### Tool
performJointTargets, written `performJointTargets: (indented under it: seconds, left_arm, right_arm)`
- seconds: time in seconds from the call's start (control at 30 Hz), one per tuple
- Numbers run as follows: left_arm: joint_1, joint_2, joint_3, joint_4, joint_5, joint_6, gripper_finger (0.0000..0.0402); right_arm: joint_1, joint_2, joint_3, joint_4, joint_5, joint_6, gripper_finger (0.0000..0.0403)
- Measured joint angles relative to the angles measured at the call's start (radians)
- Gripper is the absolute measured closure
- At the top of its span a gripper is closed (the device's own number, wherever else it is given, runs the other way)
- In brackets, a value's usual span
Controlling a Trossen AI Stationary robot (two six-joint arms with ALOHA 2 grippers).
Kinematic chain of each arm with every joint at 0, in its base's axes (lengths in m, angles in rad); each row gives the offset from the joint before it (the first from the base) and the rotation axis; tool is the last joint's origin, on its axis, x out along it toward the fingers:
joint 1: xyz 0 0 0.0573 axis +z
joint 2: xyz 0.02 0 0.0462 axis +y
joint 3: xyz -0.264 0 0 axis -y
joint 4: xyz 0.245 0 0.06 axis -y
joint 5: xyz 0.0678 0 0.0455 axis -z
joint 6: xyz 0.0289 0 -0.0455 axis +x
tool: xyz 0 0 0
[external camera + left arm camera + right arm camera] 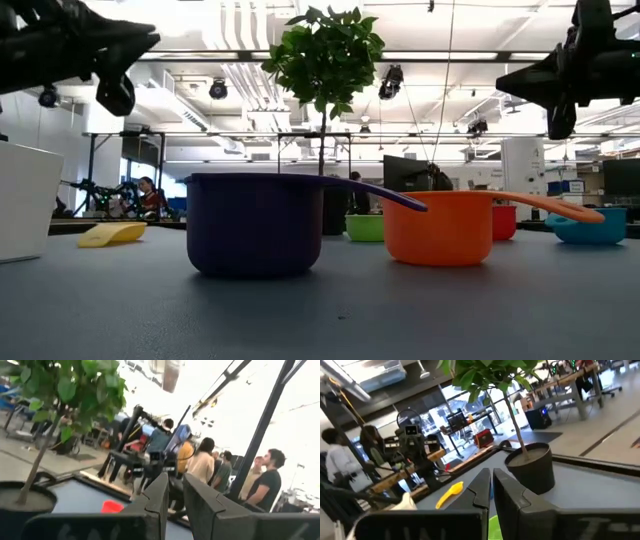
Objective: Nest measuring cups in basket
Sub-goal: Stack the orange measuring cup on top of the violet measuring cup
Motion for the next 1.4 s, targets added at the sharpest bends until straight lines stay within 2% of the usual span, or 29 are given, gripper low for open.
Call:
performJointTargets:
  seconds: [0.13, 0.3, 0.47, 0.63, 0.77, 1.0, 1.13, 1.4]
  left_arm:
    - [0.0, 0.0, 0.0, 0.04, -0.005, 0.002, 0.0361]
    - [0.0, 0.0, 0.0, 0.066, -0.021, 0.072, 0.0361]
    - [-0.002, 0.01, 0.0, 0.144, -0.033, 0.018, 0.0361]
    - [-0.004, 0.087, 0.01, 0.27, -0.025, -0.002, 0.0361]
    - [-0.007, 0.204, 0.09, 0.248, -0.024, -0.018, 0.0362]
    - [-0.051, 0.501, 0.284, 0.163, -0.015, -0.068, 0.0362]
    - [-0.119, 0.682, 0.405, 0.036, -0.018, -0.142, 0.0362]
    - [-0.271, 1.008, 0.686, -0.328, -0.108, -0.329, 0.0362]
  right_arm:
    - [0.0, 0.0, 0.0, 0.0, 0.0, -0.033, 0.0394]
    - [0.001, 0.0, 0.001, 0.0, 0.0, 0.028, 0.0394]
    - [0.001, 0.0, 0.001, 0.015, -0.009, 0.03, 0.0394]
    - [0.001, 0.0, 0.002, 0.073, -0.008, -0.003, 0.0394]
    - [0.001, 0.0, 0.002, 0.123, -0.008, -0.056, 0.0394]
    - [0.001, 0.0, 0.003, 0.138, 0.001, -0.089, 0.0394]
    - [0.001, 0.0, 0.003, 0.159, 0.001, -0.106, 0.0394]
    - [0.001, 0.0, 0.003, 0.154, 0.001, -0.109, 0.0394]
